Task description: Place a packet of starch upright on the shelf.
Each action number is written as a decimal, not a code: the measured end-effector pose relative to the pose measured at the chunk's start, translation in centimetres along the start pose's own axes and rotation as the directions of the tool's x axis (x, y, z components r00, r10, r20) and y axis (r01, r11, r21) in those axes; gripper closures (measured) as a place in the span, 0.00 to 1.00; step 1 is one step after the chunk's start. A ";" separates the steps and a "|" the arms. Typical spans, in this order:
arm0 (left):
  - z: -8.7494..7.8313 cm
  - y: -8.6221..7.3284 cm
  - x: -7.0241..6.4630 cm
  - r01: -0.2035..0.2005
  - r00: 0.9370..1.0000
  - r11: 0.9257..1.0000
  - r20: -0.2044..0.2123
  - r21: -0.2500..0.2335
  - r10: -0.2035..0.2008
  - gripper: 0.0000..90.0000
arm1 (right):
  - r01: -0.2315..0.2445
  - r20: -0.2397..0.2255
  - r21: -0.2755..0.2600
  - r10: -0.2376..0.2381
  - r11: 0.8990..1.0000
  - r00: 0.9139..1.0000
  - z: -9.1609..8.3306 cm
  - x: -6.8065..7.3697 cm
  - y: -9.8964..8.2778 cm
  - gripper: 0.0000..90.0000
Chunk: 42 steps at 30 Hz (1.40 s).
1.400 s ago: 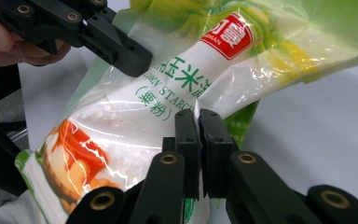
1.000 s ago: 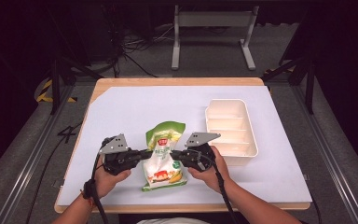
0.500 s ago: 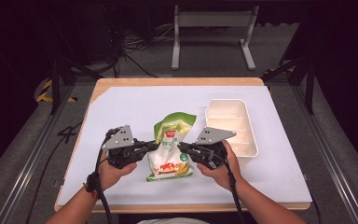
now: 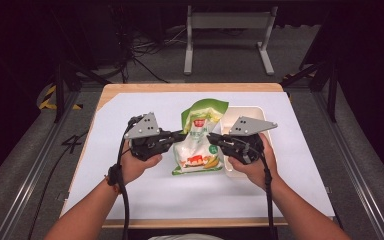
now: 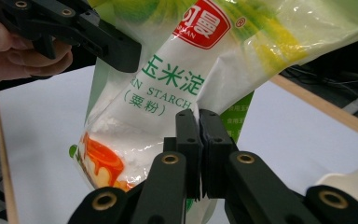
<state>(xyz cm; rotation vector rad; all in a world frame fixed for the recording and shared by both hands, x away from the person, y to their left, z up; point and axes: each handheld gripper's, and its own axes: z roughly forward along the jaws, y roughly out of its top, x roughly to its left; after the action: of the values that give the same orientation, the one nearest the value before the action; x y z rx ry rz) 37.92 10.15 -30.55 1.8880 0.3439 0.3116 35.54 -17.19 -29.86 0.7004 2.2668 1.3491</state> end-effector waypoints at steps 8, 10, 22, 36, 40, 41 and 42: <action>2.1 3.0 0.7 -0.034 0.999 0.999 -0.002 -0.025 0.034 0.99 | 0.005 0.060 -0.017 -0.004 1.000 0.998 -1.9 -2.4 1.7 0.97; 2.3 3.3 0.7 -0.040 0.999 0.999 -0.004 -0.029 0.039 0.99 | 0.007 0.068 -0.019 -0.006 1.000 0.998 -2.0 -2.6 1.8 0.97; 5.8 5.1 2.1 -0.048 0.999 0.999 -0.004 -0.024 0.048 0.99 | -0.010 0.150 -0.027 0.014 1.000 0.989 -3.1 -5.5 1.8 0.97; 9.6 5.2 3.4 -0.029 1.000 1.000 -0.005 -0.008 0.029 0.99 | -0.032 0.208 -0.011 0.033 0.999 0.978 -3.2 -7.3 1.0 0.97; 10.4 5.4 3.5 -0.038 0.999 0.999 -0.015 0.008 0.038 0.99 | -0.044 0.217 -0.006 0.044 0.999 0.975 -3.2 -8.0 0.7 0.97; 10.6 5.5 3.6 -0.043 0.999 0.999 -0.016 0.008 0.043 0.99 | -0.049 0.218 -0.007 0.049 0.999 0.975 -3.2 -8.1 0.7 0.97; 10.6 5.5 3.6 -0.043 0.999 0.999 -0.016 0.008 0.043 0.99 | -0.052 0.225 -0.008 0.052 0.999 0.973 -3.2 -8.2 0.6 0.97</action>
<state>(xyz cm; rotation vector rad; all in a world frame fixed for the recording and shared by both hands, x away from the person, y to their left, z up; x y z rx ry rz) 45.67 0.56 -28.69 1.9035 0.3164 0.3545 40.32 -24.15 -27.12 0.8710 2.0810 1.2270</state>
